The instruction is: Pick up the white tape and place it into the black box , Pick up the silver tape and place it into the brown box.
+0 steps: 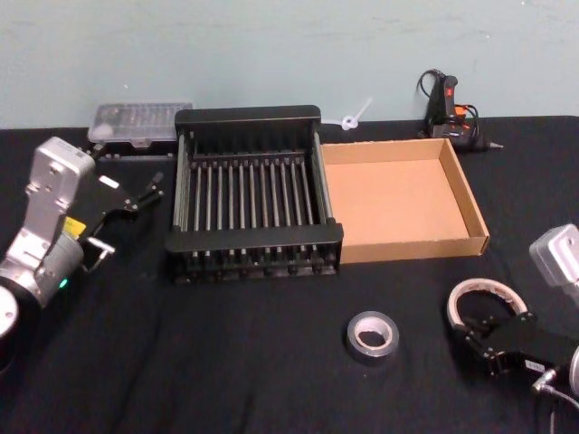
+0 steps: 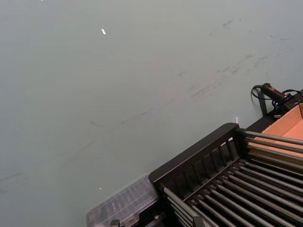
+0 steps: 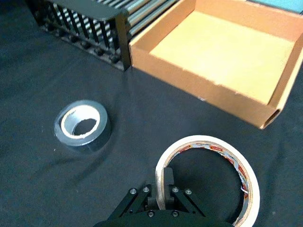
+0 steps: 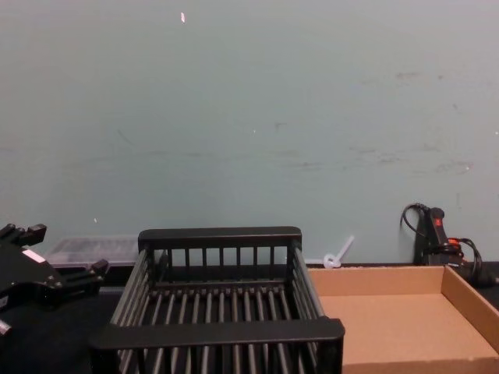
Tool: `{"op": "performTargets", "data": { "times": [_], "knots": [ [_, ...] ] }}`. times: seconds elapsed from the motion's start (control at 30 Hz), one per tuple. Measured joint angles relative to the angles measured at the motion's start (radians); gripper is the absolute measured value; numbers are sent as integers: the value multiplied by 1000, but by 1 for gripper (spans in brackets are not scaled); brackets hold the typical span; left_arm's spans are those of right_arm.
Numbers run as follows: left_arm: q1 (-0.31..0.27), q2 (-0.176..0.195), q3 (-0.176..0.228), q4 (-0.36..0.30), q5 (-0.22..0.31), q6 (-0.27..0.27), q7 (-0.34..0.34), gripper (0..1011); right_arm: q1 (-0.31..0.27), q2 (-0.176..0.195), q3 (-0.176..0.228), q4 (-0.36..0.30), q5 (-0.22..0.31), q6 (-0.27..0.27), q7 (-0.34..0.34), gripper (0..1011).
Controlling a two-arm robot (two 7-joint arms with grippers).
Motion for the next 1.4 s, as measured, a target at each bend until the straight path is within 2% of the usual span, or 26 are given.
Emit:
{"op": "performTargets", "data": {
  "times": [0.33, 0.57, 0.83, 1.03, 1.4],
  "knots": [
    [0, 0, 0, 0, 0, 0, 0, 1001, -14, 6, 50, -61, -13, -44, -25, 101],
    [0, 0, 0, 0, 0, 0, 0, 1001, 20, -8, 47, -74, -54, -85, -25, 101],
    [0, 0, 0, 0, 0, 0, 0, 1001, 98, -42, 5, -46, -108, -119, 2, 101],
    [0, 0, 0, 0, 0, 0, 0, 1001, 182, -87, -47, -1, -149, -152, 35, 101],
    [0, 0, 0, 0, 0, 0, 0, 1001, 315, -160, -128, 84, -182, -183, 89, 101]
  ]
}}
